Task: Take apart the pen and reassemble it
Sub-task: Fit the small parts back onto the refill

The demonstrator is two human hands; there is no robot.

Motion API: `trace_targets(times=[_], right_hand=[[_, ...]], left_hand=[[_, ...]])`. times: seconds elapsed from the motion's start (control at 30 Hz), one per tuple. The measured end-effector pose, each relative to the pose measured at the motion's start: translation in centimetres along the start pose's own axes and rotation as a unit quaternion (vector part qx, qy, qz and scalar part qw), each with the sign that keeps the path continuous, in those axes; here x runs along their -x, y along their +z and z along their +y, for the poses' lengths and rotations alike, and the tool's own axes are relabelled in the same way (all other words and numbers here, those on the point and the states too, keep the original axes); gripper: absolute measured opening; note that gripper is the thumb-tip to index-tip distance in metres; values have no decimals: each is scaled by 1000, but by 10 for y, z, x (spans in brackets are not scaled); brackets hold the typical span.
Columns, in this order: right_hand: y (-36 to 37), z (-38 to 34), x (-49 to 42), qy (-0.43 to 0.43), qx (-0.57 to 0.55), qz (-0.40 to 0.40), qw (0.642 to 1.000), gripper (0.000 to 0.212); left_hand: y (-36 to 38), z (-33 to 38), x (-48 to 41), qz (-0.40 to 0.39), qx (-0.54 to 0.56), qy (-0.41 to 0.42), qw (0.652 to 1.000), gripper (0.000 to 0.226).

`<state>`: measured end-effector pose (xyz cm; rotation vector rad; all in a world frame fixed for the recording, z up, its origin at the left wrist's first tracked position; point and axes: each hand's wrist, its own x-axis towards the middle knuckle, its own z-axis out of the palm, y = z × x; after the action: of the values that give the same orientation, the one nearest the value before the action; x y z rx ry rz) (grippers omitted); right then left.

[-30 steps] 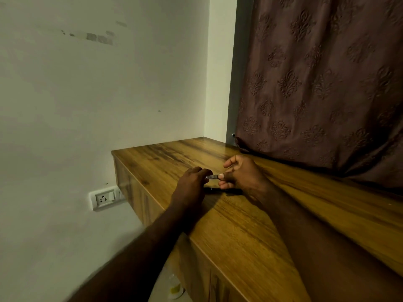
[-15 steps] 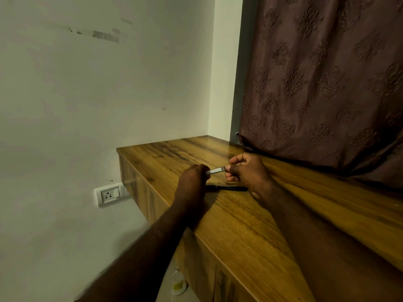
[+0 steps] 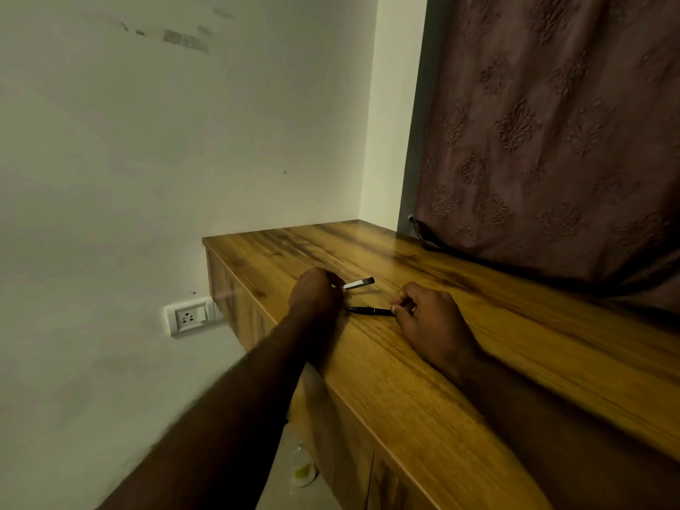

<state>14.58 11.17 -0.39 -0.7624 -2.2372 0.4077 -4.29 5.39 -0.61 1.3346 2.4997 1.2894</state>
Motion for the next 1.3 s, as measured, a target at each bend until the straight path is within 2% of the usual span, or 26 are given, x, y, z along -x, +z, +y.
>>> trace_targets(times=[0.27,0.37,0.53,0.63,0.77,0.93,1.07,1.17,1.3], right_hand=[[4,3,-1,-6,23,-5,1000,4],[4,2,-1,-10,25,-8,1000,4],[2,1,-4,15,-20,19,1000,7],[-4,5,-5,61,-67,64,994,9],[-24,23,-10,104,-85,129,982,15],[-59,60,4,177,-34,175,968,34],[-60,71,10,233,-19,137,963,28],[-57,66,9,209,15,83,974,27],[-54,62,10,188,47,51,980,19]], left_hand=[[4,1,-15,-44,-65,41,996,17],[4,0,-19,-50,-79,45,995,23],[3,-4,-20,-48,-25,29,998,43],[-1,-2,-13,-6,18,32,999,37],[-6,4,5,63,-24,114,991,18],[-4,19,28,37,-137,237,961,21],[7,31,40,7,-117,245,962,35],[15,42,48,-29,-122,264,956,46],[20,45,48,-48,-145,266,952,49]])
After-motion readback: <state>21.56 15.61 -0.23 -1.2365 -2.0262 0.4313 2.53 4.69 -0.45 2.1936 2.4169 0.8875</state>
